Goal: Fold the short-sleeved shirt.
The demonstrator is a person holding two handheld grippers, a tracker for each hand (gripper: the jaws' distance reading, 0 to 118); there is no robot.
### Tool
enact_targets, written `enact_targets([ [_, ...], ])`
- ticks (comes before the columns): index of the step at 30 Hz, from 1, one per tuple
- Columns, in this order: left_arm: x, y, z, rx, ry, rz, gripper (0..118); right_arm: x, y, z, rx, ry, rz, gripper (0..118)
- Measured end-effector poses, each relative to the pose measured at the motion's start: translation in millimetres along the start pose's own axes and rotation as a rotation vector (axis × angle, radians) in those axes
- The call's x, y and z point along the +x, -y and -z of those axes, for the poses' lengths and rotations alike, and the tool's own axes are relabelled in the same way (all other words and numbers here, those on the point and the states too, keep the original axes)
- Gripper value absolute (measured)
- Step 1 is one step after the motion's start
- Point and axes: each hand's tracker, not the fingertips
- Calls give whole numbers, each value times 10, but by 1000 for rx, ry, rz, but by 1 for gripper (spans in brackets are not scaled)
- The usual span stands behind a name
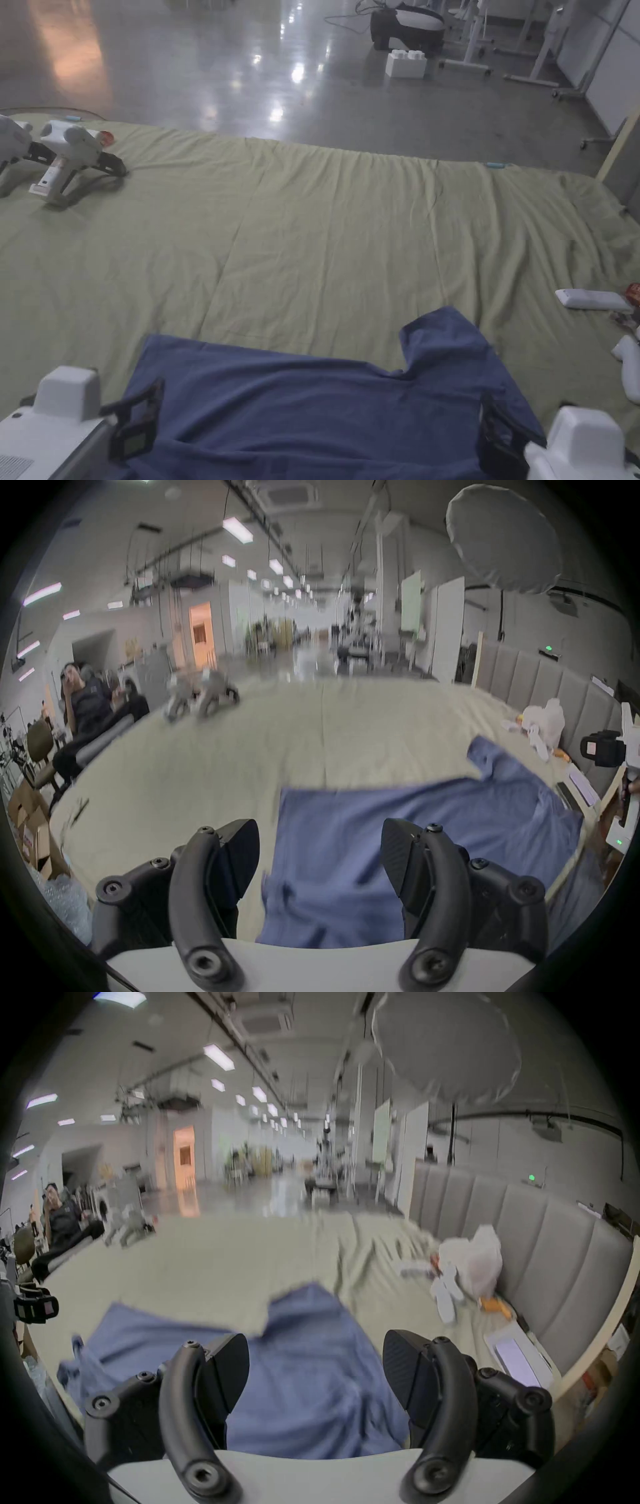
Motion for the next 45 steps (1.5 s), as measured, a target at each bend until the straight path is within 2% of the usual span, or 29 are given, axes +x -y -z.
enact_targets([
  [3, 220, -249, -16, 139, -2, -20, 76, -230, -210, 43, 116, -19, 32, 84],
  [6, 391, -423, -62, 254, -23, 3, 72, -416, -362, 50, 209, -33, 30, 83],
  [8, 462, -503, -101, 310, -34, 13, 57, -504, -416, 64, 256, -34, 14, 79],
  [9, 491, -533, -112, 335, -36, 15, 44, -549, -442, 63, 262, -32, 6, 74],
  [10, 514, -557, -129, 349, -43, 13, 22, -581, -461, 57, 284, -36, 1, 59],
  [11, 530, -577, -143, 365, -55, 8, 4, -596, -465, 70, 305, -45, 0, 41],
  [12, 536, -588, -155, 379, -63, -1, 0, -618, -480, 76, 304, -40, 0, 17],
  [13, 523, -604, -161, 386, -82, -12, 0, -636, -498, 85, 309, -21, 5, 0],
  [17, 460, -628, -134, 368, -63, -31, 0, -684, -506, 122, 313, -27, 30, 0],
  [21, 259, -582, 51, 291, -73, -28, 0, -642, -495, 145, 306, -11, 17, 0],
  [26, -282, -431, 818, -42, -25, -65, 0, -552, -445, 229, 264, -6, 4, 0],
  [30, -610, -269, 1424, -233, -13, -52, 0, -475, -362, 341, 179, -5, -20, 0],
  [33, -844, -220, 1833, -394, 35, -156, 0, -415, -283, 421, 125, -3, -23, 0],
  [34, -900, -216, 1933, -415, 57, -187, 2, -401, -253, 446, 108, 1, -28, 0],
  [36, -950, -230, 2117, -428, 46, -178, 21, -367, -188, 489, 83, 10, -33, 0],
  [38, -972, -234, 2281, -471, 53, -162, 60, -335, -127, 529, 57, 16, -40, 0],
  [39, -975, -229, 2363, -493, 52, -170, 73, -325, -100, 544, 42, 18, -44, 0],
  [40, -973, -221, 2422, -527, 63, -176, 79, -315, -76, 559, 28, 21, -49, 0],
  [43, -918, -145, 2598, -624, 83, -138, 78, -276, 8, 604, -7, 29, -51, 0],
  [44, -877, -107, 2637, -645, 68, -105, 76, -262, 34, 621, -20, 29, -49, 0],
  [45, -830, -61, 2650, -666, 60, -74, 69, -245, 61, 640, -31, 32, -48, 0],
])
